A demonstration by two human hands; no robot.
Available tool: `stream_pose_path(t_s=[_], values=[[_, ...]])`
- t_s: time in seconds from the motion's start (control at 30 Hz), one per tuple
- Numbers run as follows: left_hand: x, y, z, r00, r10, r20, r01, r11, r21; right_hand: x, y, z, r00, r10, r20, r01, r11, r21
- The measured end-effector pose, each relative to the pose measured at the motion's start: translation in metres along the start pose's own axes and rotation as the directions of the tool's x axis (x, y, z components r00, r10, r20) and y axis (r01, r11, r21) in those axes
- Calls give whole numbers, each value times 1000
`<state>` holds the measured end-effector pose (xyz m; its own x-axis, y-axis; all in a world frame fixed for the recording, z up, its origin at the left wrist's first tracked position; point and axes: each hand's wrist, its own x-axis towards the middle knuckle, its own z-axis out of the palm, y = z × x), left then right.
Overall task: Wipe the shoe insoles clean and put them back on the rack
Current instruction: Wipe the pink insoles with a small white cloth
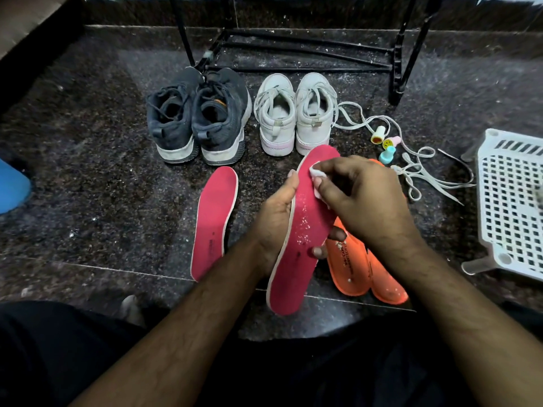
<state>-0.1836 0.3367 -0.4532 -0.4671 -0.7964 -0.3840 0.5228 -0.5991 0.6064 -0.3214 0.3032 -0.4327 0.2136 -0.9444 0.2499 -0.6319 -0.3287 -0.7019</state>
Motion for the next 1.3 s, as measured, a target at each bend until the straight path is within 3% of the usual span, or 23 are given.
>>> stream_pose_path(t_s=[0.2, 0.33, 0.5, 0.67, 0.8, 0.9, 1.03, 1.17, 1.3], values=[[1, 0, -10, 1000, -6, -7, 6, 1000, -2, -16, -13, 11, 993, -98, 58, 99, 995, -16], [4, -2, -10, 998, -34, 55, 29, 996, 84, -4, -7, 4, 994, 109, 23, -110, 992, 58], [8, -5, -17, 998, -18, 62, 17, 1000, 11, -23, -22, 10, 973, 132, 187, -174, 956, 235], [11, -12, -7, 997, 4, 81, -13, 994, 111, -5, -3, 5, 967, 254, 11, -248, 932, 262], [11, -6, -11, 998, 56, 4, -56, 998, 23, -25, -19, 16, 952, 225, 206, -287, 889, 356], [13, -8, -12, 994, 66, -85, -62, 997, 48, -26, -20, 16, 970, 191, 148, -225, 937, 266], [17, -20, -7, 992, 90, -90, -81, 991, 103, -8, -9, 8, 982, 188, 28, -190, 958, 217], [14, -6, -19, 979, 103, -173, -106, 994, -6, -38, -30, 21, 992, -35, 120, 31, 999, 38], [17, -12, -16, 969, 110, -220, -88, 990, 107, -25, -23, 15, 996, -60, 66, 62, 997, -37]])
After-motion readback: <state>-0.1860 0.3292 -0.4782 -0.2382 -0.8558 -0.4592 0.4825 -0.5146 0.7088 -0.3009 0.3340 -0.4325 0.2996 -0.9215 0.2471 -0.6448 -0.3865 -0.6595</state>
